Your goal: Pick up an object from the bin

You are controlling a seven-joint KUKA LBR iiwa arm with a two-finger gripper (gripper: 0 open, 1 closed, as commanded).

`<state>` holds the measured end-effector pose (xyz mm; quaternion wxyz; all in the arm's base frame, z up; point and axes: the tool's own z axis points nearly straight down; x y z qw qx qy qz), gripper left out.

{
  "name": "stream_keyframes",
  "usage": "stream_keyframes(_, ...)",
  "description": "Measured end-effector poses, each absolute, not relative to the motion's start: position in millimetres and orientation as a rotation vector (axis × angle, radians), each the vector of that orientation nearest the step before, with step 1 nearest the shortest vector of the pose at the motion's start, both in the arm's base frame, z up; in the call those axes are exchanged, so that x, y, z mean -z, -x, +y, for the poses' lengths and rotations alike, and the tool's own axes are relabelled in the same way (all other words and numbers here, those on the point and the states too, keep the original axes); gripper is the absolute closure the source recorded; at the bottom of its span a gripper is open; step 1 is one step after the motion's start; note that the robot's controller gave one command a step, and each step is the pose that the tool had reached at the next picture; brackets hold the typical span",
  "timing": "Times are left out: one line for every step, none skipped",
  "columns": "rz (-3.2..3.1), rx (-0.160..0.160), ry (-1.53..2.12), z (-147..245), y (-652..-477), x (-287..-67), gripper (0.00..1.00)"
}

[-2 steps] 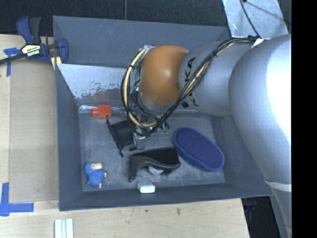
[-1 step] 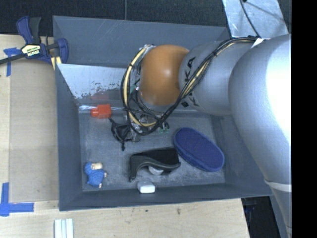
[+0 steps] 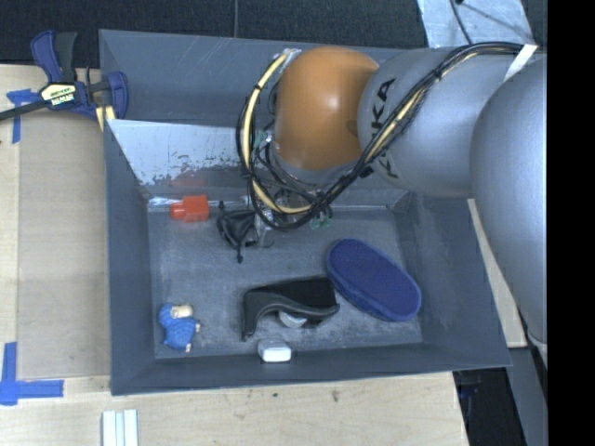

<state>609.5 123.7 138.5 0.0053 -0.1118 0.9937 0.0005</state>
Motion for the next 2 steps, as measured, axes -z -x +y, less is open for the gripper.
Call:
stream_keyframes(3.116, -0.001, 0.346, 123.5, -610.9, -145.2, 1.0)
stream_keyframes(3.116, -0.002, 0.342, 123.5, -612.4, -161.4, 1.0)
